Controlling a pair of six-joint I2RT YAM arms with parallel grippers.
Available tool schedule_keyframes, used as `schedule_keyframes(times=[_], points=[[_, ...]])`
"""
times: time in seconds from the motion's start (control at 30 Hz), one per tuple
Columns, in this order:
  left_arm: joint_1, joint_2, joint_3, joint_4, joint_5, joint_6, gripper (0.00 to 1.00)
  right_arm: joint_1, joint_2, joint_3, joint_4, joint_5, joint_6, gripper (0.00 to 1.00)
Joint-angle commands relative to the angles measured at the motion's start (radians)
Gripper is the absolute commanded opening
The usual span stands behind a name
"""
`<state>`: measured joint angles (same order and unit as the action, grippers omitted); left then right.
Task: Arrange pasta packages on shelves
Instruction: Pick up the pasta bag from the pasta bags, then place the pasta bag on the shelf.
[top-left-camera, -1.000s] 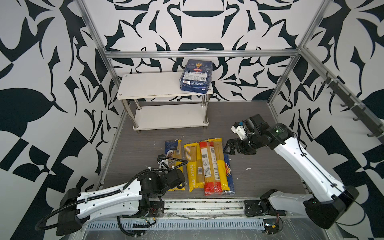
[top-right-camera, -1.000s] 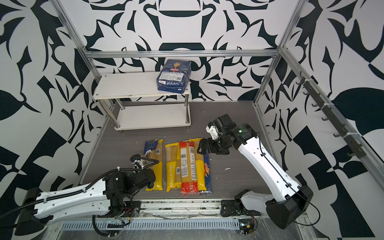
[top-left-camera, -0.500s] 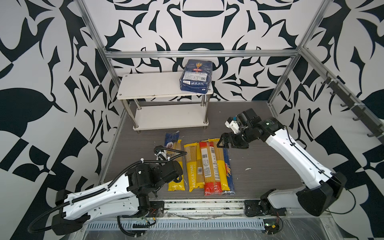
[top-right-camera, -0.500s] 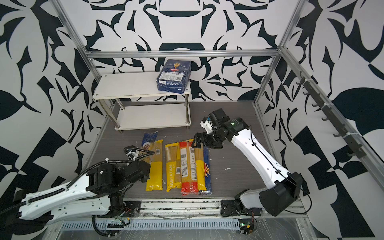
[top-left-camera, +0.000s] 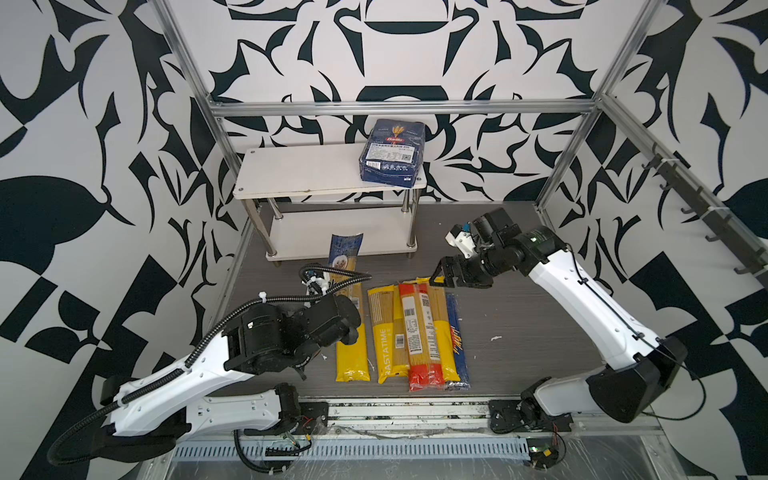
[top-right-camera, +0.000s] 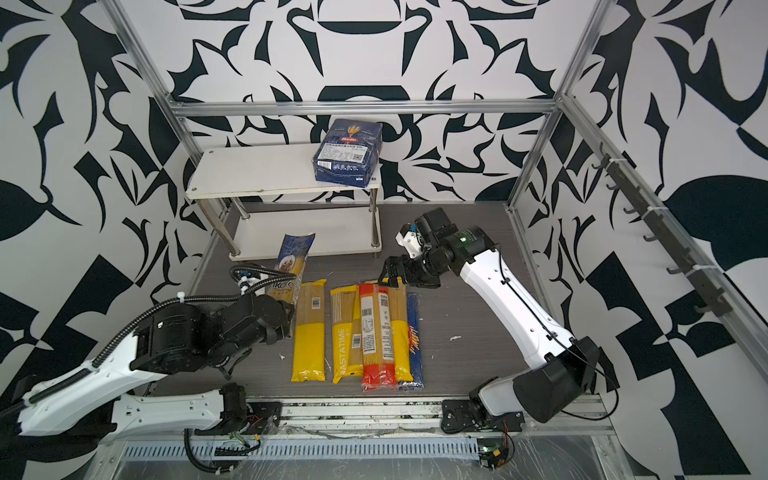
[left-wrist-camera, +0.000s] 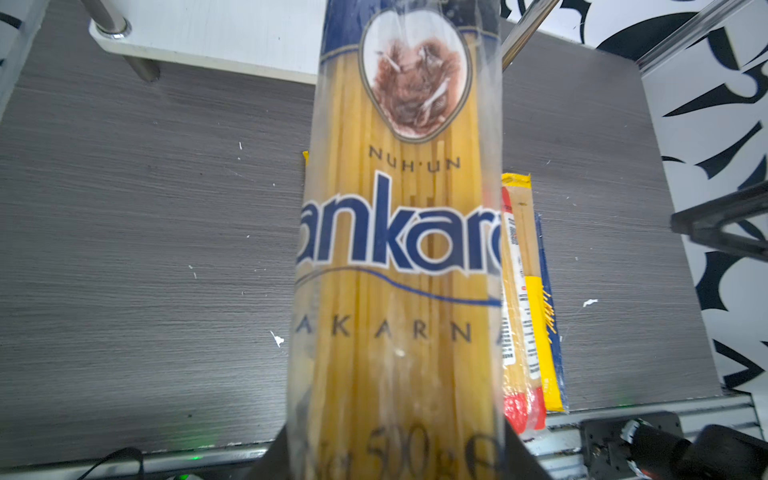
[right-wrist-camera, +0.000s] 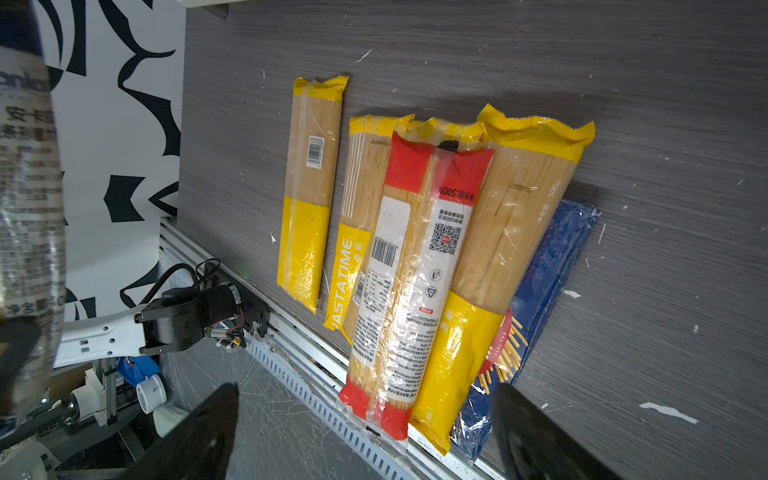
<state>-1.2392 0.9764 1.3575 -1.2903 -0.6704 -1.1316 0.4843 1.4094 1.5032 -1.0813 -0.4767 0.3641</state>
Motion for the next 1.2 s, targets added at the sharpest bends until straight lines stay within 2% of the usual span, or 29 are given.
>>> schedule_keyframes(times=[0.0,0.4,0.57,0.73,0.87,1.17], points=[[0.001,0.002,0.089,-0.055,-0.105,0.025,0.0,-0.001,-0.009,0.052,-0.011,-0.013,-0.026,0.97],[0.001,-0.013,0.248,-0.029,-0.218,0.089,0.0,-0.006,-0.022,0.095,-0.04,0.01,-0.056,0.96],[0.001,0.025,0.326,-0.037,-0.271,0.131,0.0,-0.013,-0.029,0.105,-0.043,0.015,-0.056,0.96],[0.033,0.067,0.417,-0.003,-0.322,0.229,0.0,-0.019,-0.039,0.106,-0.043,0.016,-0.058,0.96],[0.131,0.095,0.489,0.056,-0.277,0.345,0.0,-0.021,-0.047,0.108,-0.042,0.016,-0.054,0.96],[0.474,0.245,0.645,0.138,0.033,0.572,0.0,-0.036,-0.087,0.091,-0.036,0.033,-0.043,0.96]])
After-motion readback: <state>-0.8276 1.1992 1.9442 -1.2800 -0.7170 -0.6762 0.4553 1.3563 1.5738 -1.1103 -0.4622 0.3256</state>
